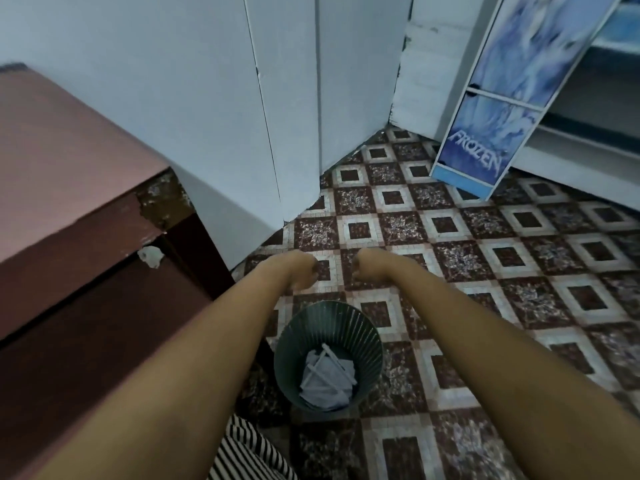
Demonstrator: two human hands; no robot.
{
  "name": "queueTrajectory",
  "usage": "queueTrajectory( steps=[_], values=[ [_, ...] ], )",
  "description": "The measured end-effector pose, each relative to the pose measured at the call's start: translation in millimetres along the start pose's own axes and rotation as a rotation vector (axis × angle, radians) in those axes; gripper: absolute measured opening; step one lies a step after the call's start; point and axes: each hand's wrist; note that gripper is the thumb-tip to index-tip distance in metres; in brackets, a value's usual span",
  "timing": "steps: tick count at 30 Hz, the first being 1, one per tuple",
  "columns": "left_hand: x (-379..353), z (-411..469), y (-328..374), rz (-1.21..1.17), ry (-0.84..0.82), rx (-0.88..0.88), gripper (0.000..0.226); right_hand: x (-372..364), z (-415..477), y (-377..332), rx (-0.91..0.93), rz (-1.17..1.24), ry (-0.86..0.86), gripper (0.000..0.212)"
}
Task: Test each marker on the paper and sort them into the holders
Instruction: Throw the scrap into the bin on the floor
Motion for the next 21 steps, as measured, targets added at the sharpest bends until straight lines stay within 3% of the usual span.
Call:
queueTrajectory(
  steps=[3, 21],
  values=[
    [22, -3, 2, -0.001, 0.049, -0.006, 0.028, 26, -7, -6, 0.007, -0.014, 0.047, 0.026],
    [176, -81, 6, 0.165, 0.372, 0.080, 0.041, 172, -92, -70, 0.153, -0.131, 0.430, 0.027]
  ],
)
Point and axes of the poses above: each hand's wrist, its own z-axis towards the middle knuckle, its own x-axis out of the back of the hand, y = z × x, and after that the axes turned 6 degrees about z, right-handed
